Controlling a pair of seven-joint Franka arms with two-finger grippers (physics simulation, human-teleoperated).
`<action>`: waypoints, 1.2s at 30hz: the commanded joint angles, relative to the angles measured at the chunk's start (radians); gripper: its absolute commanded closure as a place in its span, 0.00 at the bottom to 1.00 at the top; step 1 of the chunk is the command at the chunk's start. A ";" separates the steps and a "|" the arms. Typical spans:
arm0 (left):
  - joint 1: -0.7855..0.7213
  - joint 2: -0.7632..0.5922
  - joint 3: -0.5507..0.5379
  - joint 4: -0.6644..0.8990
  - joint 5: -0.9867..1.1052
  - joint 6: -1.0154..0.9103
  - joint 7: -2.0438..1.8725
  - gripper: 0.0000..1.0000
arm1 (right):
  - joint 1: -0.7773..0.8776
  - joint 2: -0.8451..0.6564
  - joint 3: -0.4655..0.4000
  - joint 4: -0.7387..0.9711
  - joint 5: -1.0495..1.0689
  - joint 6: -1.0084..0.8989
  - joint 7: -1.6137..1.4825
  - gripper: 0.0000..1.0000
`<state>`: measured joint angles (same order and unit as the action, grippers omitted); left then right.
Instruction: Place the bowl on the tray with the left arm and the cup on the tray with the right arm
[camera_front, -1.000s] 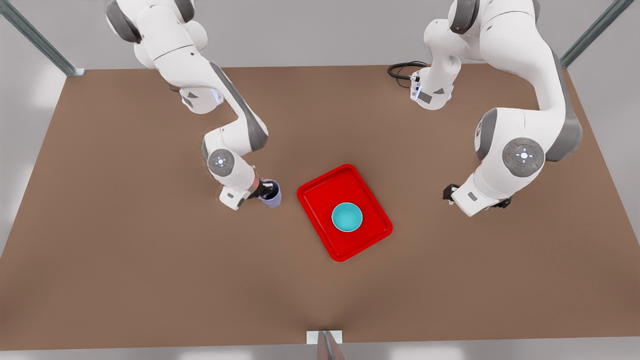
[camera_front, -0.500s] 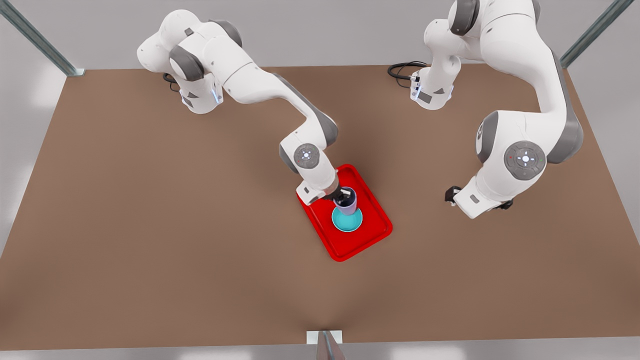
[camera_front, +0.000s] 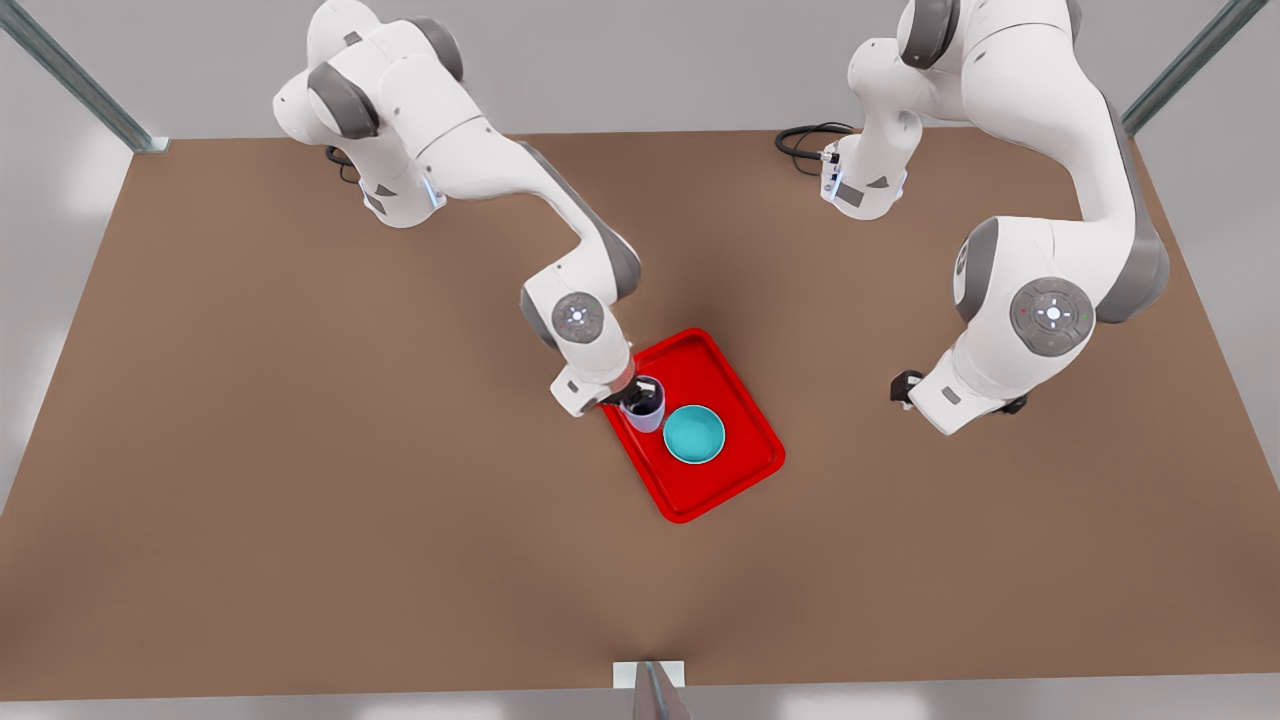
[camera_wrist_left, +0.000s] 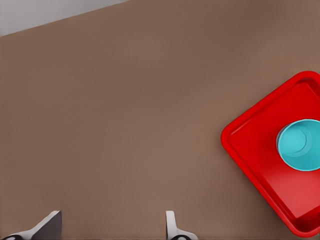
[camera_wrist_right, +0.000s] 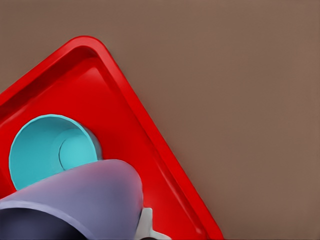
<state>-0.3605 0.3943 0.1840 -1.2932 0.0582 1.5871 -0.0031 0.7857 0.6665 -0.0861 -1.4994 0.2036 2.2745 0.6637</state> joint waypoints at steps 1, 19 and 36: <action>0.000 0.000 0.000 0.000 0.000 0.001 0.000 0.00 | 0.000 0.001 0.000 -0.005 -0.018 -0.003 0.005 0.79; 0.000 0.000 0.000 -0.002 0.002 -0.001 -0.003 0.00 | -0.092 -0.231 0.008 -0.103 -0.049 -0.049 0.002 0.00; 0.000 -0.002 -0.001 0.006 -0.008 -0.001 -0.003 0.00 | -0.721 -0.539 0.003 -0.094 -0.225 -0.567 -0.647 0.00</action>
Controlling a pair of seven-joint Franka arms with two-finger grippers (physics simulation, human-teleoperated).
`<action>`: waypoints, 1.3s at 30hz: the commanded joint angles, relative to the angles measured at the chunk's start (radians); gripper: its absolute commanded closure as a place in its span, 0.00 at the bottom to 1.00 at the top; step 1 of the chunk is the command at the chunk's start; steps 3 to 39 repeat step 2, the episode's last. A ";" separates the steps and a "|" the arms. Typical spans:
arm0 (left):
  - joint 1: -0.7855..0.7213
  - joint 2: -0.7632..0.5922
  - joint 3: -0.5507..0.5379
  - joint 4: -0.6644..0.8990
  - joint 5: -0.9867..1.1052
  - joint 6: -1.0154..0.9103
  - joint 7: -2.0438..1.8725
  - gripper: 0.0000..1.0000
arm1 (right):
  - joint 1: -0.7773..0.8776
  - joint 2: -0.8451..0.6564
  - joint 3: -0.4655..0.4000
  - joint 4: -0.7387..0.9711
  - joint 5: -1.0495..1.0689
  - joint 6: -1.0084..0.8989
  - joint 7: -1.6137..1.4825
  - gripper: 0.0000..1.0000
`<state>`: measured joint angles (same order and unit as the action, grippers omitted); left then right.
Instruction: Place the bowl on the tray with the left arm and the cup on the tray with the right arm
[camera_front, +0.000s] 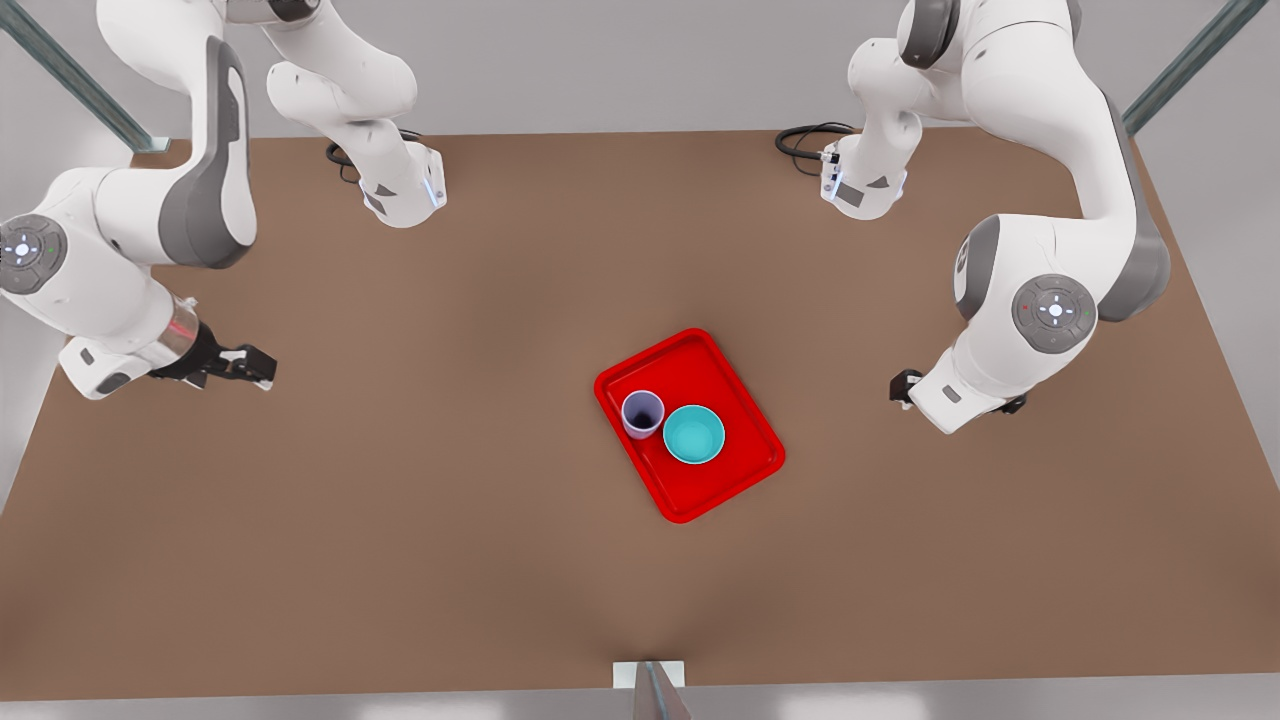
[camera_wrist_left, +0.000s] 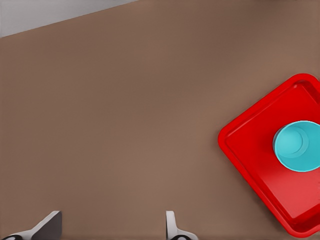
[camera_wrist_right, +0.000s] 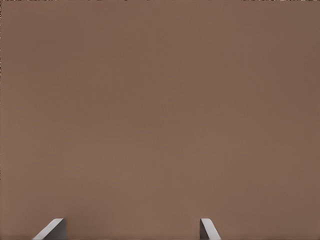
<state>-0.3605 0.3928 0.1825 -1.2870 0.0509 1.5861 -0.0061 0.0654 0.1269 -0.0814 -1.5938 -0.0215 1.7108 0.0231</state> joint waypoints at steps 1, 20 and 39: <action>0.000 0.000 0.000 0.000 0.000 0.000 -0.002 0.00 | 0.001 0.000 0.000 0.000 0.002 0.003 0.003 0.00; 0.000 0.000 0.000 0.000 0.000 0.000 -0.002 0.00 | 0.002 0.002 0.000 0.000 0.002 0.003 0.003 0.00; 0.000 0.000 0.000 0.000 0.000 0.000 -0.002 0.00 | 0.002 0.002 0.000 0.000 0.002 0.003 0.003 0.00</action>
